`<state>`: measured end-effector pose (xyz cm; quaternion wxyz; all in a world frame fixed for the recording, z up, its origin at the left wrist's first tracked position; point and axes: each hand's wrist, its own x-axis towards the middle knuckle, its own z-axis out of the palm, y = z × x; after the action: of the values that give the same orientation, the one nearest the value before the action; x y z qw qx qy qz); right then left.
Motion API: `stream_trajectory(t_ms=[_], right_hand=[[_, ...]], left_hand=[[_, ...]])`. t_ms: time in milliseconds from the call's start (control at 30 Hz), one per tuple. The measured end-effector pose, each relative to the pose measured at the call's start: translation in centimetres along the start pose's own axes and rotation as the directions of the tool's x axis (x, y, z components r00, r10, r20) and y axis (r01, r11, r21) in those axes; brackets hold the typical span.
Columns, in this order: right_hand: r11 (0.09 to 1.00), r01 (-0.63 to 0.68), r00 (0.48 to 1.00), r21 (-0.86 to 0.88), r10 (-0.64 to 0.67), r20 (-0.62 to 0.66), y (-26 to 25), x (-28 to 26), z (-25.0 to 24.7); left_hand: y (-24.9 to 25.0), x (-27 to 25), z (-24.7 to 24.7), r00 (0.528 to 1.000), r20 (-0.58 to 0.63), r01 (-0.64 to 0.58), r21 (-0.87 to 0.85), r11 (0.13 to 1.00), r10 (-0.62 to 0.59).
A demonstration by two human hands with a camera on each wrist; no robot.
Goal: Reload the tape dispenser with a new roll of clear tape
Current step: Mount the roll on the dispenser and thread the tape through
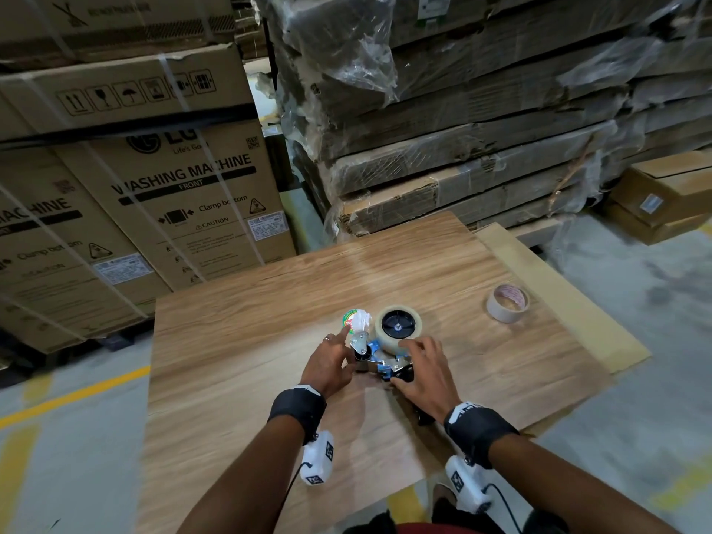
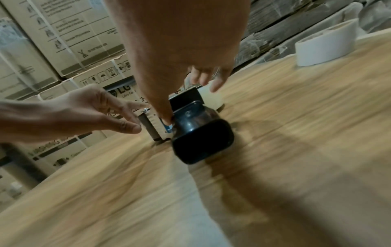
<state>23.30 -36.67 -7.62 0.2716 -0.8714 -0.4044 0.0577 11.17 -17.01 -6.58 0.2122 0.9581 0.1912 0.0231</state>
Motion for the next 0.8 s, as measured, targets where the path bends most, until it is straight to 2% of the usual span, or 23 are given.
stream_trajectory(t_ms=[67, 100, 167, 200, 267, 300, 367, 400, 500, 600, 700, 800], right_hand=[[0.981, -0.185, 0.982, 0.061, 0.182, 0.049, 0.1, -0.7, -0.1], [0.947, -0.308, 0.949, 0.086, 0.3, 0.102, 0.2, -0.9, -0.1], [0.83, -0.548, 0.82, 0.103, 0.51, 0.26, 0.2, -0.8, -0.3], [0.764, -0.631, 0.754, 0.138, 0.561, 0.341, 0.0, -0.8, -0.5], [0.605, -0.725, 0.679, 0.329, 0.547, 0.49, -0.2, -0.8, -0.7], [0.494, -0.759, 0.647, 0.424, 0.505, 0.571, -0.2, -0.8, -0.7], [0.309, -0.788, 0.615, 0.532, 0.406, 0.676, -0.4, -0.8, -0.8], [0.276, -0.797, 0.604, 0.537, 0.368, 0.707, -0.5, -0.7, -0.9], [0.254, -0.818, 0.573, 0.515, 0.282, 0.77, -1.2, 0.3, -1.9], [0.14, -0.859, 0.512, 0.493, 0.196, 0.837, -1.7, 1.1, -2.5], [-0.023, -0.885, 0.455, 0.466, 0.176, 0.873, -2.2, 1.5, -3.0], [-0.092, -0.878, 0.454, 0.47, 0.157, 0.877, -2.9, 1.9, -4.1]], left_hand=[[-0.2, -0.4, 0.6, 0.996, -0.047, 0.075, -0.084, 0.994, -0.08], [-0.1, -0.6, 0.9, 0.99, -0.066, 0.113, -0.133, 0.985, -0.123], [0.2, -0.9, 1.2, 0.973, -0.105, 0.175, -0.229, 0.957, -0.203], [0.3, -1.0, 1.5, 0.962, -0.117, 0.206, -0.281, 0.937, -0.246], [0.5, -1.2, 1.9, 0.94, -0.125, 0.253, -0.373, 0.893, -0.318], [0.6, -1.2, 2.2, 0.93, -0.122, 0.269, -0.411, 0.871, -0.346], [0.8, -1.3, 2.4, 0.903, -0.121, 0.301, -0.506, 0.808, -0.412], [1.0, -1.4, 2.4, 0.885, -0.12, 0.312, -0.567, 0.763, -0.451], [1.0, -1.7, 2.3, 0.843, -0.105, 0.307, -0.711, 0.633, -0.527], [0.5, -2.0, 2.3, 0.854, -0.075, 0.264, -0.791, 0.552, -0.515], [0.4, -2.2, 2.1, 0.873, -0.078, 0.224, -0.813, 0.537, -0.481], [1.0, -2.2, 1.5, 0.878, -0.094, 0.19, -0.831, 0.523, -0.469]])
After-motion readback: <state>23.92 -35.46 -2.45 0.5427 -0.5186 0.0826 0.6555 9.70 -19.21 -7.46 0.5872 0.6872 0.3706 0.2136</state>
